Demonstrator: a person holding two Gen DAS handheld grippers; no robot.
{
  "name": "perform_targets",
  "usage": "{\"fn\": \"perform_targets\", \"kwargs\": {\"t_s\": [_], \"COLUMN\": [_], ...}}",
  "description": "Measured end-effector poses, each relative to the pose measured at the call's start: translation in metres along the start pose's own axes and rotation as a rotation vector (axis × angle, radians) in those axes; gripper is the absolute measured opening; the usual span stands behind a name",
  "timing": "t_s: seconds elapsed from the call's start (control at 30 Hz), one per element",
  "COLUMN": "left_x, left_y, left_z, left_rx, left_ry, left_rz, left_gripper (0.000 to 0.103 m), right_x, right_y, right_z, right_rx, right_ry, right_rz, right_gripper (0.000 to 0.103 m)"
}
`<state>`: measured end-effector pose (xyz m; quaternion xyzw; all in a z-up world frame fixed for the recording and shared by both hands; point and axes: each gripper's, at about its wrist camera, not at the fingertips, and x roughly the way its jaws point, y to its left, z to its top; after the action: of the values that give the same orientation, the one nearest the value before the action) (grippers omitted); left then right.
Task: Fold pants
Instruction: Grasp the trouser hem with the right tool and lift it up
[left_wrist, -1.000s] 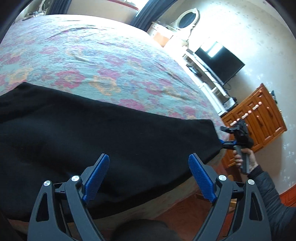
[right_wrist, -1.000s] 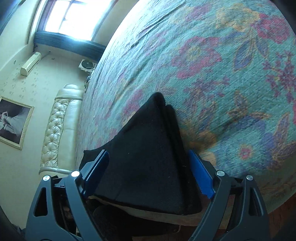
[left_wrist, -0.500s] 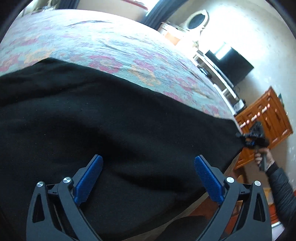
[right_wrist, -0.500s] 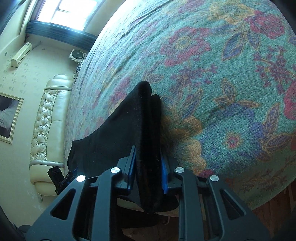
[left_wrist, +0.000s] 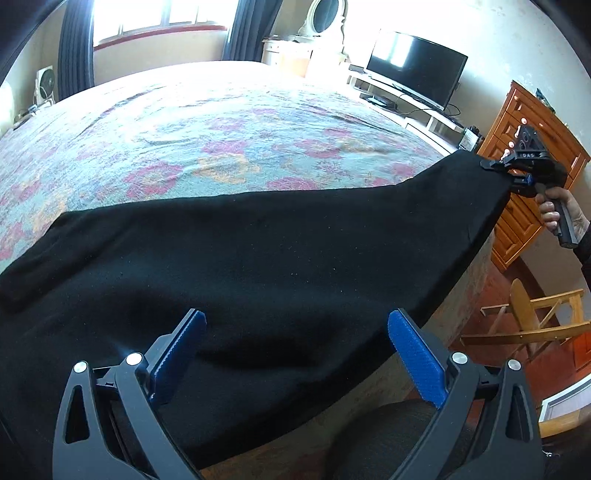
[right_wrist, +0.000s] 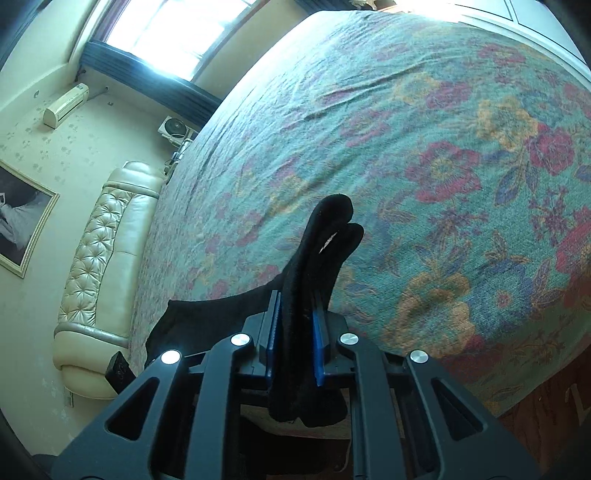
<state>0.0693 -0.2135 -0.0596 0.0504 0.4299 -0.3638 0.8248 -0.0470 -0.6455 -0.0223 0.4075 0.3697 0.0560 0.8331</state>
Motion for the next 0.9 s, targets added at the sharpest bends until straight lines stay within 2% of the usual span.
{"fn": "perform_targets", "kwargs": {"t_s": [0.2,0.33,0.6,0.9], "left_x": [0.002,-0.008,-0.027,-0.043], "left_y": [0.013,0.023,0.046,0.062], "left_z": [-0.013,-0.019,-0.028,-0.032], "left_rx": [-0.105,-0.180,-0.279,-0.307], "left_ry": [0.045,0.028,0.024,0.019], "left_rz": [-0.021,-0.072,-0.110,-0.101], "left_gripper": [0.098,0.098,0.098,0.098], "right_x": [-0.004,0.010,0.075,0.149], "right_y": [0.080,0.129,0.203,0.251], "right_z": [0.000,-0.006,-0.034,-0.069], "right_rx": [-0.106,-0.163,-0.239,-0.279], "right_ry": [-0.016,-0.003,0.075,0.160], "right_rz": [0.043,0.075,0.085,0.062], "right_gripper": [0.012,0.012,0.012,0.012]}}
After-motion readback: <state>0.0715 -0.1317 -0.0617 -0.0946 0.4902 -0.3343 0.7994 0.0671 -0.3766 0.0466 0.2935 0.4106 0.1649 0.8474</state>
